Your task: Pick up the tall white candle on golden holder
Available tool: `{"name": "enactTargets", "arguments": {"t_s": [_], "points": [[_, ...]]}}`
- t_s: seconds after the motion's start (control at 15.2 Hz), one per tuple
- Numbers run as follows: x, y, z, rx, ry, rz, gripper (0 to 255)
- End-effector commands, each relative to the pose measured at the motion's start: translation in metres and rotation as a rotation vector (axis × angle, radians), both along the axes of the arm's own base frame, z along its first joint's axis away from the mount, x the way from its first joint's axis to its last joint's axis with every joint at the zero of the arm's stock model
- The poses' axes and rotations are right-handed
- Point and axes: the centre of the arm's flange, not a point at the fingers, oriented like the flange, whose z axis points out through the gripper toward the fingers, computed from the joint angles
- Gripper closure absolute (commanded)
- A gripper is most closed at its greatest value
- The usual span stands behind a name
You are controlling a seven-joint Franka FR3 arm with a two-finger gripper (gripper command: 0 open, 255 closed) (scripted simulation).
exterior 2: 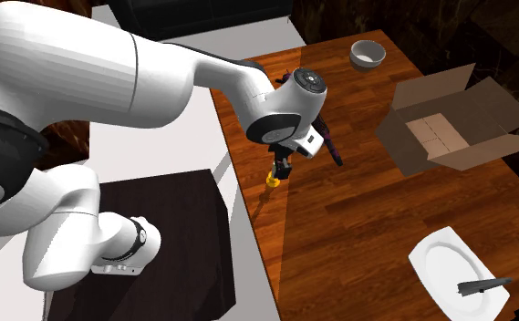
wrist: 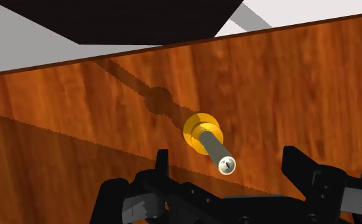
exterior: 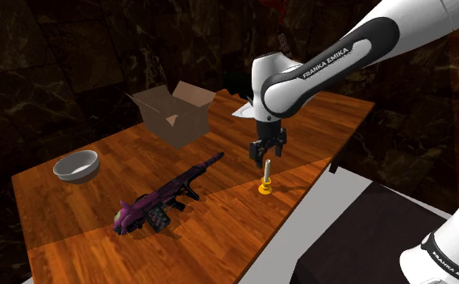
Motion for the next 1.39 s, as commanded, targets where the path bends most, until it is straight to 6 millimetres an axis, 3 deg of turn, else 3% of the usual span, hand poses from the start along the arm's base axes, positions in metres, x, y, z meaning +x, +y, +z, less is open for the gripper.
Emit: {"name": "enactTargets", "arguments": {"t_s": [0.0,0.07,0.13,0.73,1.32], "points": [[0.000,0.001,-0.008,0.000,0.000,0.000,0],[0.000,0.001,-0.008,0.000,0.000,0.000,0],[0.000,0.000,-0.009,0.000,0.000,0.000,255],[0.000,0.001,-0.008,0.000,0.000,0.000,255],[0.000,0.001,0.039,0.000,0.000,0.000,255]]}}
